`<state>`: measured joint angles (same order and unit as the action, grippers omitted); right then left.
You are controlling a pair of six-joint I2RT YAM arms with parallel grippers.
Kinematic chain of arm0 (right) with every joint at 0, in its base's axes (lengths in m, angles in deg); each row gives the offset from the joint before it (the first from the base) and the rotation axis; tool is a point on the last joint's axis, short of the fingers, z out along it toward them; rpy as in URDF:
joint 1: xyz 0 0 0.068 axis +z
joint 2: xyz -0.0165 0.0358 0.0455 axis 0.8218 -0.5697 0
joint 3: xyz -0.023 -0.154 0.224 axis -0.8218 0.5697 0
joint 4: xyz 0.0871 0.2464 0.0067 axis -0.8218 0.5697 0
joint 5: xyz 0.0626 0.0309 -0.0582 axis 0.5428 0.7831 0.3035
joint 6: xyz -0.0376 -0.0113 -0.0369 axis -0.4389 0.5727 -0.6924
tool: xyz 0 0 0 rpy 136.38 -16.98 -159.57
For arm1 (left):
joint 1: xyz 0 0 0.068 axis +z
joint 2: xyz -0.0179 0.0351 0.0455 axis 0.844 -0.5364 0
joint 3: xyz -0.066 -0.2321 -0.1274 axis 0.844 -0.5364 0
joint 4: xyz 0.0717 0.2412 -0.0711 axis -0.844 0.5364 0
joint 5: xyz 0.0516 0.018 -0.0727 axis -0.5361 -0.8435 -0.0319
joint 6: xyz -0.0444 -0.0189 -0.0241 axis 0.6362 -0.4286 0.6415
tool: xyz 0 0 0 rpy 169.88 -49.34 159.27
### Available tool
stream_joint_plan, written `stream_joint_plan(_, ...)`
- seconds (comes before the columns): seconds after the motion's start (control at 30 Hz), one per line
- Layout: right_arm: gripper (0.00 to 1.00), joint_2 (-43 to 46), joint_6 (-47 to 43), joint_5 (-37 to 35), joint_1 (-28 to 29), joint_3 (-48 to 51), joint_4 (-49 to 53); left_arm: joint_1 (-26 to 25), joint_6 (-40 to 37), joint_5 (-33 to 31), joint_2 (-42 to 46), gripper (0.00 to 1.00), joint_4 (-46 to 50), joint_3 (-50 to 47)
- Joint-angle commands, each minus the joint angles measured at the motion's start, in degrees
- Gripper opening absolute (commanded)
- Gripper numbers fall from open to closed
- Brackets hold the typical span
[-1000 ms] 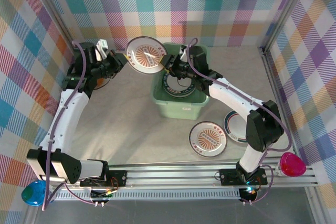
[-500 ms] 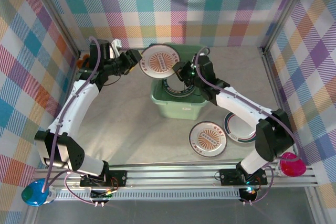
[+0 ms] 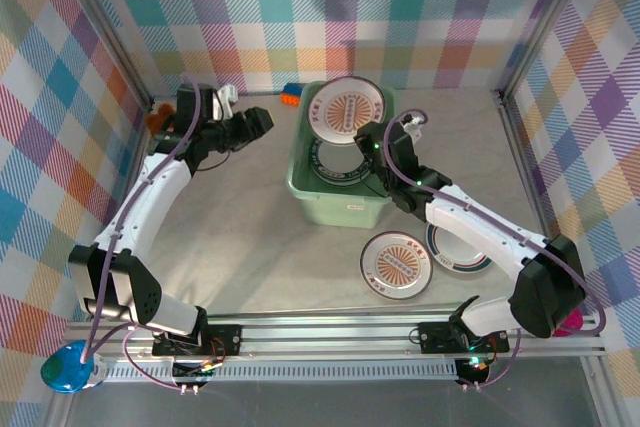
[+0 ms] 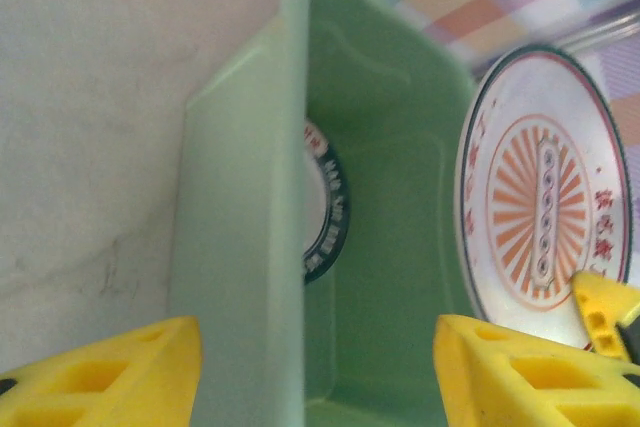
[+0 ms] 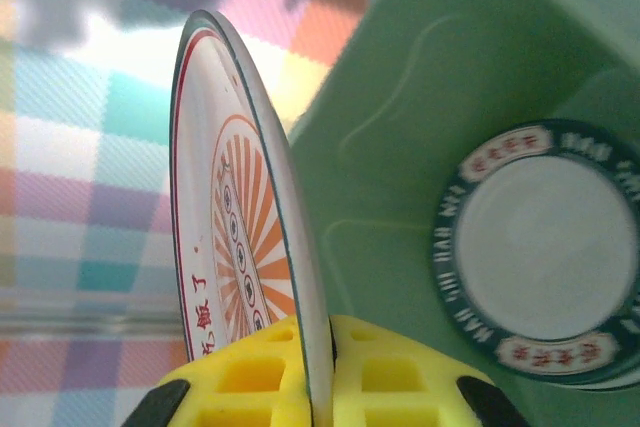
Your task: Place the plates into the plastic bin on the countertop
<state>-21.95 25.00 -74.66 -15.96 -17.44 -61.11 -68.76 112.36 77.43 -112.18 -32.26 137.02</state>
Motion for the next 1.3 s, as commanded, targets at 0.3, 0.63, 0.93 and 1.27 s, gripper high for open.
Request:
stream_joint_plan(0.3, 0.00, -8.87, 11.20, -14.99, 2.00, -10.02, 13.98, -5.01, -6.19, 11.70, -5.54, 0.61, -2.29, -5.57)
stream_joint_plan(0.63, 0.00, -15.21, 17.52, -16.54, 2.26, -15.56, 20.51, -9.98, -5.49, 16.32, -11.94, 0.61, -5.91, -2.73)
stream_joint_plan(0.93, 0.00, -17.90, 22.88, -16.99, 2.17, -16.45, 23.94, -12.61, -3.56, 16.23, -12.53, 0.61, -7.93, -2.71)
stream_joint_plan(1.27, 0.00, -22.45, 22.77, -16.44, 1.76, -17.31, 21.03, -5.05, -6.66, 6.52, -4.80, 0.64, -4.05, -3.40)
